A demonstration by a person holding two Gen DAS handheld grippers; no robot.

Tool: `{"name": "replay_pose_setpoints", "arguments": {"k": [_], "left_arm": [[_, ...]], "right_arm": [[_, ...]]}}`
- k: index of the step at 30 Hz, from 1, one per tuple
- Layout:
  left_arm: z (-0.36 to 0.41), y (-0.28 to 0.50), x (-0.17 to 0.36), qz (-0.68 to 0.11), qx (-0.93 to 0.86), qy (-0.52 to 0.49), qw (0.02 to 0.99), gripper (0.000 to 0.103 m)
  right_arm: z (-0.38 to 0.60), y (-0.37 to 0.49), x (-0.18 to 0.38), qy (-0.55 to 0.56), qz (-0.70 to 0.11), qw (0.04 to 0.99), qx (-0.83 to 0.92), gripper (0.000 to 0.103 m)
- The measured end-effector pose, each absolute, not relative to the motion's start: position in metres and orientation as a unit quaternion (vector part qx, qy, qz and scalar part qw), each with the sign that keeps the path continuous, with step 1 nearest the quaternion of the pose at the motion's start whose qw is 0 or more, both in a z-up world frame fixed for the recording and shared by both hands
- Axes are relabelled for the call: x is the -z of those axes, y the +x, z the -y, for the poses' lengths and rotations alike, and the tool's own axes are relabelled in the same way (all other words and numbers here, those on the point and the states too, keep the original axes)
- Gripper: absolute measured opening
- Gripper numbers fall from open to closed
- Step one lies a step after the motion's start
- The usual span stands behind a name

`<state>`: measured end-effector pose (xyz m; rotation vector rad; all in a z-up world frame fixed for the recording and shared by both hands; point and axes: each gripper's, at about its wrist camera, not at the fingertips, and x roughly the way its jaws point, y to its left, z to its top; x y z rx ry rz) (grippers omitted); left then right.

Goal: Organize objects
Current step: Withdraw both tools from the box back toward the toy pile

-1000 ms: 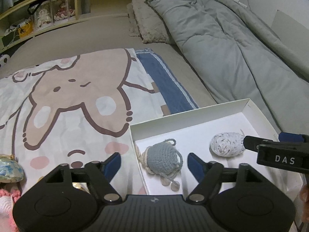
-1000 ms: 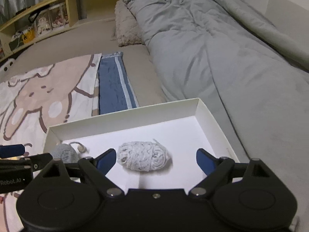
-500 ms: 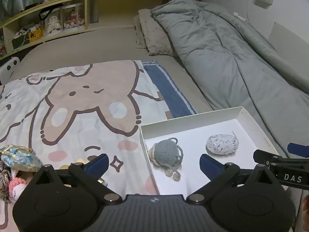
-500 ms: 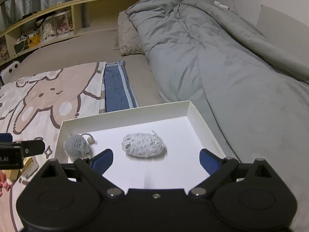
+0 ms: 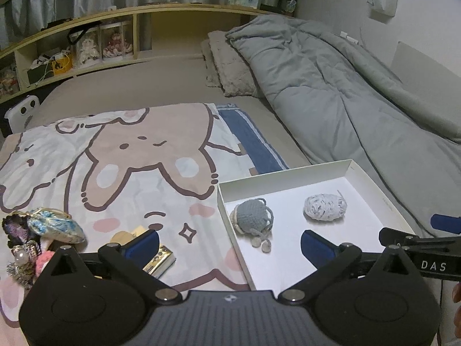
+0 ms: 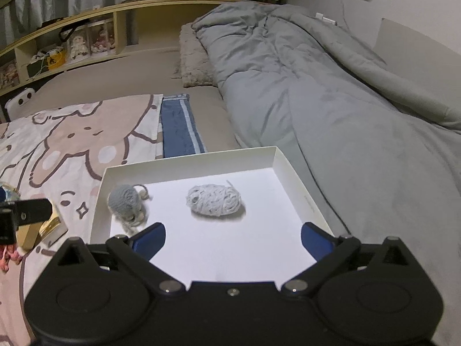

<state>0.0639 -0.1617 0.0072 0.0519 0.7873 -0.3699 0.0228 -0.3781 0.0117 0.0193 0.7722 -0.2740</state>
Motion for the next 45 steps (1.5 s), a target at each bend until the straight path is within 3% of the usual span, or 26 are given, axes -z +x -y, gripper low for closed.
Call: {"name": "replay_pose_setpoints", "arguments": {"k": [21,45], "left_arm": [[0.113,0.032,-0.019,-0.362,0.152,0.025,0.919,0.103],[0.020,0.052,-0.025,-0.358,0.064,-0.002,0.932,0.103]], "right_arm": [[0.346,-0.006,-0.028,0.026,-0.338,0.932,0.130,0.103],[0.287,0.040,-0.016,0.082,-0.350,0.933,0.021,0.103]]}}
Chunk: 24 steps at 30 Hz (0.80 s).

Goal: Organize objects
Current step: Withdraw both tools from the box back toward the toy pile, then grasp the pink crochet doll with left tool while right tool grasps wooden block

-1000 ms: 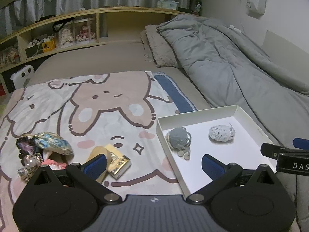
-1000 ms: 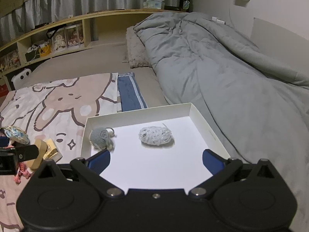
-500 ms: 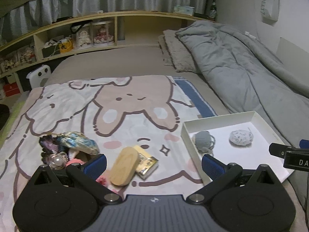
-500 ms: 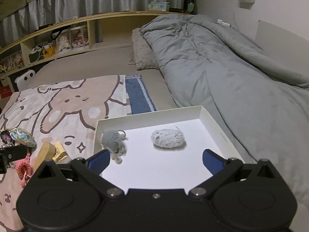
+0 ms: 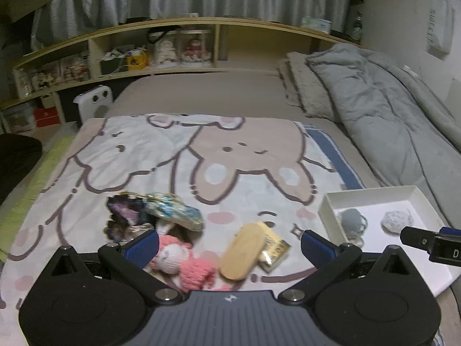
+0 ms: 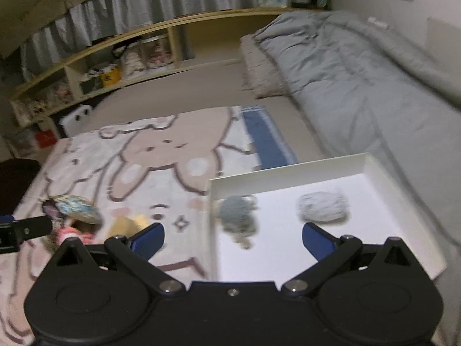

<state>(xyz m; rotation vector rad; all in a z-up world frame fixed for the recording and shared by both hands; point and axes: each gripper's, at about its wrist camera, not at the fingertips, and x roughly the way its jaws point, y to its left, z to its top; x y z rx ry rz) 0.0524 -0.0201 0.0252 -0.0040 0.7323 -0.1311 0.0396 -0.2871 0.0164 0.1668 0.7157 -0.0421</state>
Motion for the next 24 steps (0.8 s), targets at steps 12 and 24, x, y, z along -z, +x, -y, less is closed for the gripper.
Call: {"name": "replay_pose_setpoints", "arguments": {"k": [12,24], "left_arm": [[-0.023,0.055,-0.014,-0.344,0.018,-0.023,0.938,0.103],[-0.049,0.063,0.015,-0.367,-0.019,-0.071,0.927,0.099]], "right_arm": [[0.241,0.064,-0.004,0.058,-0.321,0.945,-0.019,0.103],[0.182,0.077,0.026,-0.108,-0.259,0.952,-0.120,0.103]]}}
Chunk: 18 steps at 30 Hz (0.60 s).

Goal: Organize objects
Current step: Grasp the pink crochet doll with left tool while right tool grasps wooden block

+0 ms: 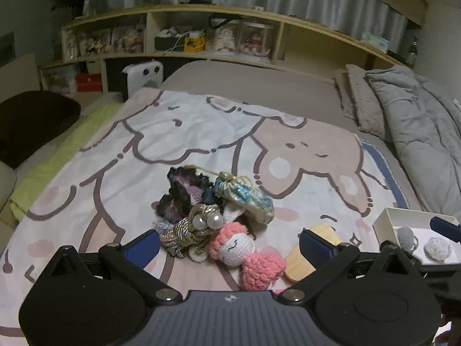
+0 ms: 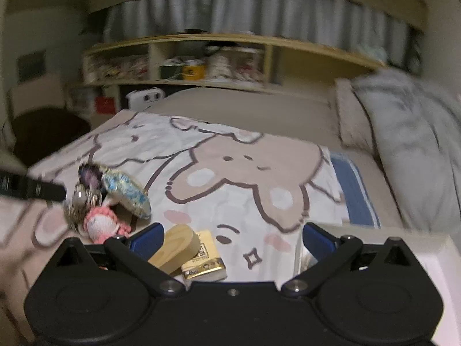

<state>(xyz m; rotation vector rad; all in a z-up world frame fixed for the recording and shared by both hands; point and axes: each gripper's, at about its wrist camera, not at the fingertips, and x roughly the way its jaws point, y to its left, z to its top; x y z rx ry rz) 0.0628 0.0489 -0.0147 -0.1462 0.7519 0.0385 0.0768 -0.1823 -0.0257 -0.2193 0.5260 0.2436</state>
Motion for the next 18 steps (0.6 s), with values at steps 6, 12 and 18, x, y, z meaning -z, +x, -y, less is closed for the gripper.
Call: {"name": "replay_pose_setpoints", "arguments": {"k": [6,12,18], "left_arm": [[-0.056,0.078,0.036,-0.403,-0.011,-0.161,0.901,0.081],[-0.063,0.098,0.061,-0.423,-0.023,-0.259,0.868,0.065],[-0.072,0.112,0.088,-0.436,-0.042,-0.317,0.841,0.057]], "right_arm": [[0.164,0.085,0.054,-0.184,-0.254,0.935,-0.164,0.103],[0.150,0.090,0.078,-0.239,-0.252,0.916,-0.203,0.103],[0.133,0.091,0.093,-0.284,-0.244,0.893,-0.249,0.103]]}}
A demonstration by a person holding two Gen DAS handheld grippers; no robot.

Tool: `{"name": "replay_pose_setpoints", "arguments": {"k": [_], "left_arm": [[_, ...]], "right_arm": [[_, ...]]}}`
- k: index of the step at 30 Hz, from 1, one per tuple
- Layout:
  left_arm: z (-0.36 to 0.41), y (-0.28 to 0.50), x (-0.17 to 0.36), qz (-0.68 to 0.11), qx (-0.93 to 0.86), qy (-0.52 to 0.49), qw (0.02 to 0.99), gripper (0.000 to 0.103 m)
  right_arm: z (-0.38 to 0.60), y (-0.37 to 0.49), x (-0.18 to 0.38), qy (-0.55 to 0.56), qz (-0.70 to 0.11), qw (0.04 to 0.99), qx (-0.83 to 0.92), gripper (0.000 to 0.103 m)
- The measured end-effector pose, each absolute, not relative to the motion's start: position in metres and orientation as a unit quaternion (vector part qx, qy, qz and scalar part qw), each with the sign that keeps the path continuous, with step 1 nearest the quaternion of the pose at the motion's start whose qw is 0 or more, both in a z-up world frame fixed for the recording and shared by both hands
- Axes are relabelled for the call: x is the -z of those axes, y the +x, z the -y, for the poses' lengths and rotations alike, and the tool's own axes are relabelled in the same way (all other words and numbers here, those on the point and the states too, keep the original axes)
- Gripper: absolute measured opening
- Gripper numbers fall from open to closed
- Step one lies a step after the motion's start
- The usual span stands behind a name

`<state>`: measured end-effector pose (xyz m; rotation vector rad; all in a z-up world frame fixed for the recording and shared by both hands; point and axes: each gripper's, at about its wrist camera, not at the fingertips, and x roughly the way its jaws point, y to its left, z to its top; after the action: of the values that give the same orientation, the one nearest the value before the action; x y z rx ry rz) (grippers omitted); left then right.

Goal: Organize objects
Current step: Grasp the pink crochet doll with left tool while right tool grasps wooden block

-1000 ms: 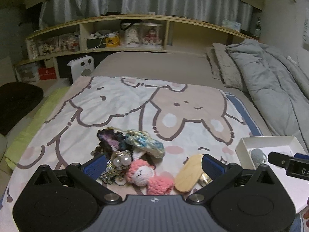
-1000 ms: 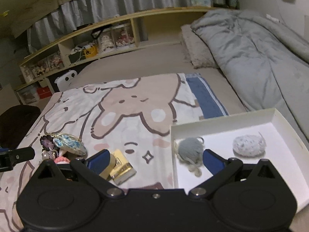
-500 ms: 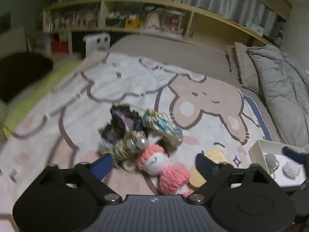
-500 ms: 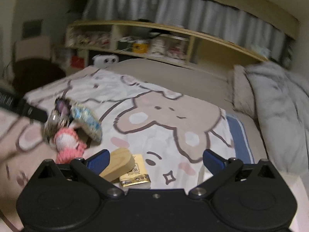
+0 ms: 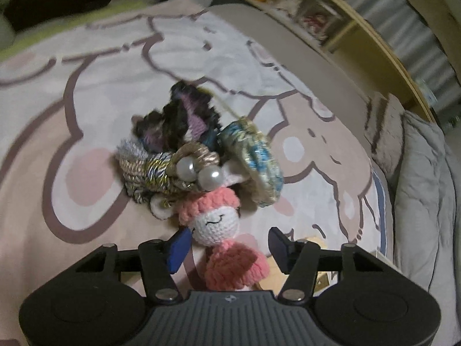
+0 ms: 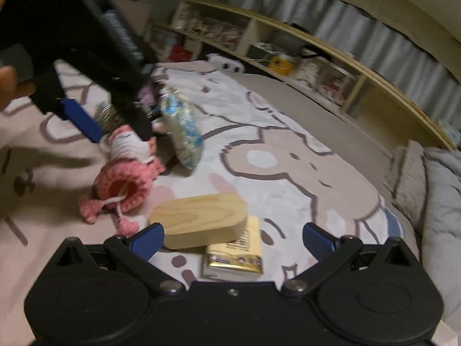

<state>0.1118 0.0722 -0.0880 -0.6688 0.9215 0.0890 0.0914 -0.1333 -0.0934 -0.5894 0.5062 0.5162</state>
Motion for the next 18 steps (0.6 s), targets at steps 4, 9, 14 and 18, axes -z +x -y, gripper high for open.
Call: {"name": "replay_pose_setpoints", "arguments": {"k": [4,9,14,18], "left_arm": [[-0.072,0.123,0.104,-0.454,-0.045,-0.335,0.824,0.054],[-0.066,0.130,0.111,-0.464,-0.045,-0.321,0.825,0.054],[-0.066,0.134,0.121,-0.469,-0.049,-0.330,0.818,0.053],[-0.068,0.134,0.124,-0.464,-0.059,-0.344,0.814,0.047]], "right_arm": [[0.124,0.094,0.101,-0.311,-0.245,0.878,-0.269,0.103],[0.121,0.101,0.107,-0.314,-0.253,0.871,-0.282,0.103],[0.114,0.107,0.111,-0.321,-0.243,0.869,-0.287,0.103],[0.110,0.107,0.113,-0.322,-0.241,0.868,-0.291,0.101]]}}
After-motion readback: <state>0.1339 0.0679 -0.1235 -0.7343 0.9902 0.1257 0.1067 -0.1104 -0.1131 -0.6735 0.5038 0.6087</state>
